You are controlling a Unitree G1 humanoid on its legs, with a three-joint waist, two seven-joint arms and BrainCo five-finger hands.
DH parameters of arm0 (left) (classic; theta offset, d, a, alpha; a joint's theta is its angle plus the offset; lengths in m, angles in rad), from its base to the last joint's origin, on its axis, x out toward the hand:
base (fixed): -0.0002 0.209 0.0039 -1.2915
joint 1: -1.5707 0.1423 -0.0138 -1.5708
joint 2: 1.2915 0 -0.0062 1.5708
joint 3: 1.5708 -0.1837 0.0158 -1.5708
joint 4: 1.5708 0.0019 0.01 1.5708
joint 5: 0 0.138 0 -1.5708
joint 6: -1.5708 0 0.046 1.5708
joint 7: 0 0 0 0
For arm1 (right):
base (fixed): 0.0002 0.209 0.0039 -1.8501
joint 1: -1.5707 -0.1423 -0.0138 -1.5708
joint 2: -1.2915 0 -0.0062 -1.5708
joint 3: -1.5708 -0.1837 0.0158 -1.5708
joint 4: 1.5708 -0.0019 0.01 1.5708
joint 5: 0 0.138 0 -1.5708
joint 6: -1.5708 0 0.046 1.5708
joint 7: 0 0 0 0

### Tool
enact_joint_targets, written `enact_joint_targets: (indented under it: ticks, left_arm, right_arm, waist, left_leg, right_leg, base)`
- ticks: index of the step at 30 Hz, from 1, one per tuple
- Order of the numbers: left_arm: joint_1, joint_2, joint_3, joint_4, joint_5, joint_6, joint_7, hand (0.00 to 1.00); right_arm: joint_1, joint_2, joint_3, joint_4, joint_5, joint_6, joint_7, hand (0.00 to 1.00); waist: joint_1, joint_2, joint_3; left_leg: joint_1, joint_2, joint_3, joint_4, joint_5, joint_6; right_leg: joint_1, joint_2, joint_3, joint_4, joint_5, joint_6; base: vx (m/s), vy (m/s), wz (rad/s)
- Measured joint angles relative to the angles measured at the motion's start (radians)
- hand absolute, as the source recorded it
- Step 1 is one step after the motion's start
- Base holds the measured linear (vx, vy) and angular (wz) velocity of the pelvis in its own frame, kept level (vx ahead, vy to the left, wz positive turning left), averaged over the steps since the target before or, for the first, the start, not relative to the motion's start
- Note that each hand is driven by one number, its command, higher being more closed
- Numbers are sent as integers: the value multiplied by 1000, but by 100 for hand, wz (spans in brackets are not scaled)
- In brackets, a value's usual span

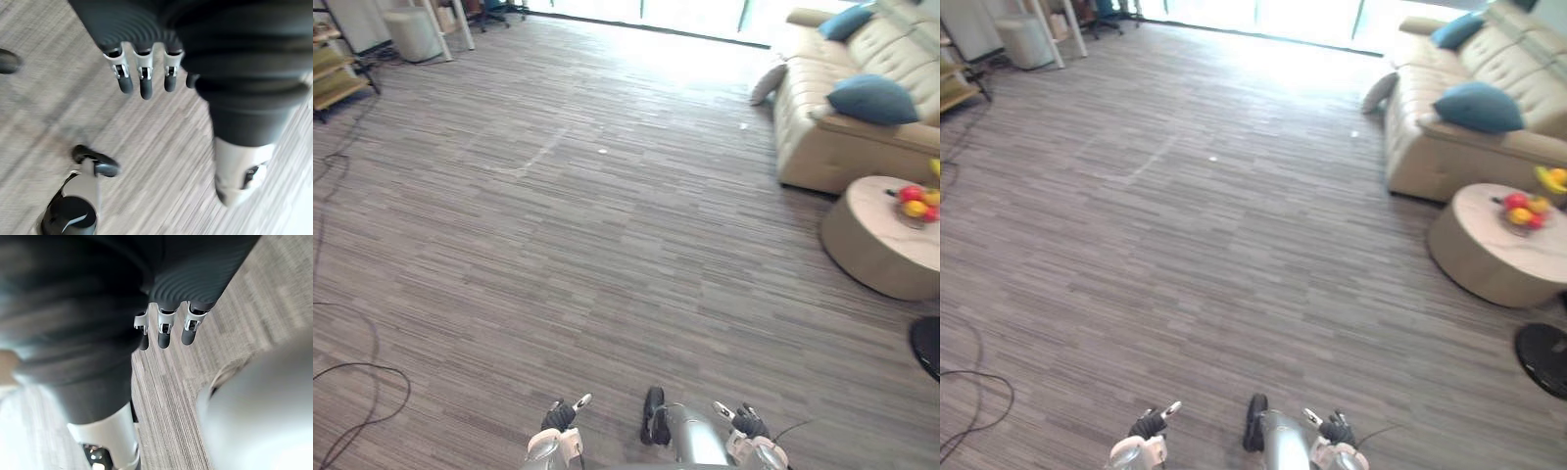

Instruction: Pick up cushions and gather them together orderly.

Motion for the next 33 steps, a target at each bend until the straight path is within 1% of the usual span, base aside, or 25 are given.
enact_joint_targets:
  ticks: [1,2,4,6,7,8,9,10,12,13,14,16,17,18,19,20,21,24,26,28,29,30,31,32,33]
  left_arm:
    - [1,1,10,-6,0,1,1,0]
    - [4,3,14,-18,-1,3,1,0]
    - [12,13,32,-66,-9,0,1,0]
    - [24,33,28,-108,-11,-5,1,0]
    - [33,26,30,-132,-13,-10,1,0]
    - [35,18,33,-140,-13,-12,2,0]
    - [39,7,44,-149,-14,-19,3,0]
    - [46,1,48,-149,-14,-23,3,0]
    - [61,6,48,-151,-21,-27,4,0]
    - [63,18,47,-151,-26,-26,4,0]
    - [60,31,42,-147,-31,-24,5,0]
    - [71,45,57,-145,-31,-24,7,0]
    - [91,53,52,-142,-31,-21,9,0]
    - [113,50,33,-134,-31,-20,8,0]
    - [111,60,30,-124,-31,-19,9,0]
    - [94,84,29,-103,-31,-15,8,0]
    - [67,84,28,-83,-31,-5,10,0]
    - [63,74,10,-59,-30,-2,9,0]
    - [48,68,9,-38,-30,-1,7,0]
    - [24,48,6,-18,-26,-1,3,0]
    - [26,44,6,-19,-23,-1,2,0]
    - [32,40,7,-18,-14,-1,2,0]
    - [38,28,9,-17,-7,0,2,0]
    - [39,25,10,-17,-6,0,1,0]
    - [39,16,12,-22,-2,-1,1,0]
  right_arm:
    - [-6,-2,1,-1,0,0,-1,0]
    - [-17,-5,2,3,1,0,-6,0]
    - [-42,11,37,29,3,7,-15,0]
    - [-46,43,71,43,4,10,-15,0]
    - [-54,53,83,43,5,13,-15,0]
    - [-54,60,83,43,4,15,-15,0]
    - [-56,71,81,43,4,18,-16,0]
    - [-56,74,80,43,3,19,-15,0]
    - [-56,78,96,55,1,21,-16,0]
    - [-57,78,114,62,0,22,-16,0]
    - [-59,77,122,69,-2,22,-11,0]
    - [-63,81,130,71,-14,27,-9,0]
    - [-38,78,140,71,-32,24,-11,0]
    - [-12,68,141,53,-38,14,-11,0]
    - [-2,64,149,46,-37,12,-10,0]
    - [-8,68,159,46,-38,15,-6,0]
    - [-1,67,156,27,-38,15,-5,0]
    - [-6,56,151,-2,-39,4,2,0]
    - [-15,56,125,-3,-38,-5,11,0]
    - [-17,47,94,-2,-38,-6,11,0]
    - [-17,44,91,-3,-38,-6,11,0]
    - [-18,42,87,-5,-38,-5,10,0]
    - [-21,33,87,-2,-39,-2,11,0]
    - [-22,29,87,1,-39,-2,11,0]
    - [-28,24,89,5,-39,-3,11,0]
  waist:
    - [1,8,6]
    - [7,23,20]
    - [39,2,55]
    - [55,-36,45]
    - [65,-46,41]
    - [67,-42,40]
    - [71,-31,36]
    - [78,-21,30]
    - [101,-40,10]
    - [103,-59,-6]
    - [93,-67,-15]
    - [130,-72,-11]
    - [128,-75,-31]
    - [125,-62,-48]
    - [116,-70,-47]
    - [103,-102,-34]
    - [94,-99,-28]
    - [74,-72,-8]
    - [53,-73,-6]
    - [36,-78,-4]
    - [29,-76,-4]
    - [16,-74,-4]
    - [6,-54,-11]
    - [9,-44,-16]
    - [15,-35,-19]
  left_leg:
    - [-72,9,-34,147,89,-44]
    - [-171,34,-49,361,122,-84]
    - [-317,66,1,582,56,-25]
    - [-423,69,76,491,7,15]
    - [-494,74,128,342,-10,45]
    - [-513,70,144,261,-12,51]
    - [-540,57,157,76,-4,49]
    - [-548,29,140,-142,48,32]
    - [-554,-13,129,-220,217,30]
    - [-552,-44,145,-222,209,80]
    - [-544,-46,175,-196,194,126]
    - [-554,8,228,-7,168,173]
    - [-535,-14,227,-34,149,156]
    - [-458,-19,235,-110,95,169]
    - [-401,-55,221,-165,37,149]
    - [-347,-96,215,-197,12,155]
    - [-297,-101,217,-214,-16,154]
    - [-121,-100,223,-319,-45,149]
    - [-25,-109,197,-398,-60,147]
    - [66,-133,144,-457,-80,133]
    - [84,-134,127,-464,-86,129]
    - [118,-132,90,-469,-98,126]
    - [141,-100,25,-434,-99,126]
    - [135,-88,10,-409,-98,125]
    - [80,-77,-20,-275,-90,110]
  right_leg:
    - [29,17,9,-16,-14,-5]
    - [90,54,22,-56,-28,-10]
    - [279,105,89,-167,-44,-27]
    - [401,102,144,-273,-46,-18]
    - [470,98,183,-340,-50,-1]
    - [496,96,199,-360,-53,8]
    - [538,90,227,-389,-66,30]
    - [585,73,259,-419,-90,50]
    - [624,27,311,-442,-119,85]
    - [628,-6,328,-443,-123,95]
    - [619,-33,335,-428,-97,133]
    - [626,-34,404,-362,4,151]
    - [599,-32,384,-236,16,167]
    - [518,-32,363,-17,40,205]
    - [437,-50,364,165,78,229]
    - [340,-69,368,357,33,220]
    - [246,-71,327,443,-27,195]
    - [103,-81,121,367,-122,152]
    - [31,-61,43,198,-112,148]
    - [-17,-36,52,-124,22,145]
    - [-19,-32,61,-156,40,139]
    - [-20,-27,84,-156,99,102]
    - [-15,-12,92,-76,126,32]
    - [-15,-9,85,-60,105,30]
    - [-6,-5,66,-27,55,23]
  base:
    - [712,-152,-32]
    - [697,-99,-58]
    - [748,-57,-90]
    - [588,-29,-86]
    - [561,0,-72]
    - [597,73,-71]
    - [612,152,-66]
    - [741,252,-70]
    - [653,284,-76]
    - [723,306,-54]
    - [719,310,-44]
    - [615,309,-78]
    - [599,394,-83]
    - [463,310,-45]
    - [480,252,-15]
    - [460,145,14]
    - [436,129,7]
    - [455,133,0]
    - [478,80,40]
    - [741,-22,77]
    - [676,-67,92]
    - [742,-135,97]
    - [754,-157,87]
    - [908,-212,67]
    - [587,-166,24]
